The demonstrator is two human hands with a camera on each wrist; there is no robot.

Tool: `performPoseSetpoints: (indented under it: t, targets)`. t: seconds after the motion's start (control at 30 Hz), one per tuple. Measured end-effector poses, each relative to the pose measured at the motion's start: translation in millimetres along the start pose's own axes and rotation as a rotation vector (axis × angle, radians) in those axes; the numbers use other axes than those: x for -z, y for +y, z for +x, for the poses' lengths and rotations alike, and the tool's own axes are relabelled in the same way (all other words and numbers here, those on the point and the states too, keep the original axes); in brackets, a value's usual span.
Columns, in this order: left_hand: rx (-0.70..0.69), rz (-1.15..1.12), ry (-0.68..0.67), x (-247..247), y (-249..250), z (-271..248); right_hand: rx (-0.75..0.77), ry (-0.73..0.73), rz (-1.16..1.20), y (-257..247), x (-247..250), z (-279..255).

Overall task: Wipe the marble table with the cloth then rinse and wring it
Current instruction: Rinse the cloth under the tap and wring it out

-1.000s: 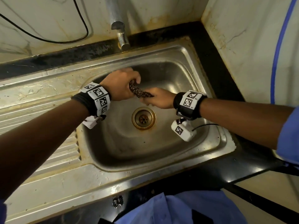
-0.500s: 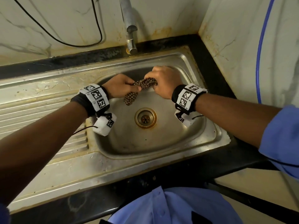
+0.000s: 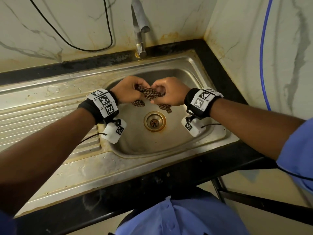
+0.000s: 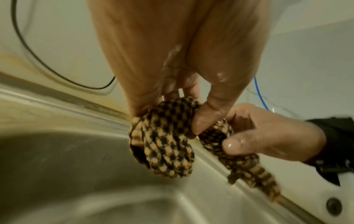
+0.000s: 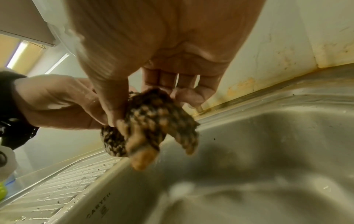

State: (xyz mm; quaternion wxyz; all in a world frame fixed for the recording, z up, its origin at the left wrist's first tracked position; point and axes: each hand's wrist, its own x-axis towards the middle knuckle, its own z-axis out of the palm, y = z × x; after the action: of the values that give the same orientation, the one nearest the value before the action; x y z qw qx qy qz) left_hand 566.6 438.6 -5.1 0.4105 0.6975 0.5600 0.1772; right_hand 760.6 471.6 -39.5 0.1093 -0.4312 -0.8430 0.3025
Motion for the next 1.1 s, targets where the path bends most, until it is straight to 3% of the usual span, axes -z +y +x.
performPoseSetpoints:
  t: [0.17,0.27,0.37,0.5,0.6,0.73,0.9,1.1]
  targets:
    - [-0.042,0.329,0.131,2.0,-8.9,-9.8,-0.016,0.101,-0.076,-10.5,3.6,1.4]
    - [-0.071,0.362,0.198,3.3,-15.6,-16.2,0.019,0.096,-0.149,-11.8,5.5,-1.5]
    - [-0.075,0.397,0.121,2.8,-18.4,-21.1,0.06,0.101,-0.208,-14.5,1.9,-1.1]
    - [0.031,0.289,-0.063,4.8,-20.4,-28.0,0.037,0.107,-0.223,-25.0,-7.0,2.9]
    - [0.102,0.028,0.016,9.0,-27.6,-36.8,0.018,0.162,-0.197,-36.6,-12.4,4.6]
    - [0.077,0.044,0.061,6.5,-32.5,-52.6,0.045,0.181,-0.219,-48.8,-15.4,10.6]
    - [0.165,0.08,0.314,-2.5,-30.6,-64.1,0.125,0.251,-0.174,-60.0,-25.9,15.2]
    - [0.264,-0.156,0.753,-12.6,-36.1,-86.6,0.143,-0.013,0.309,-70.7,-41.1,18.9]
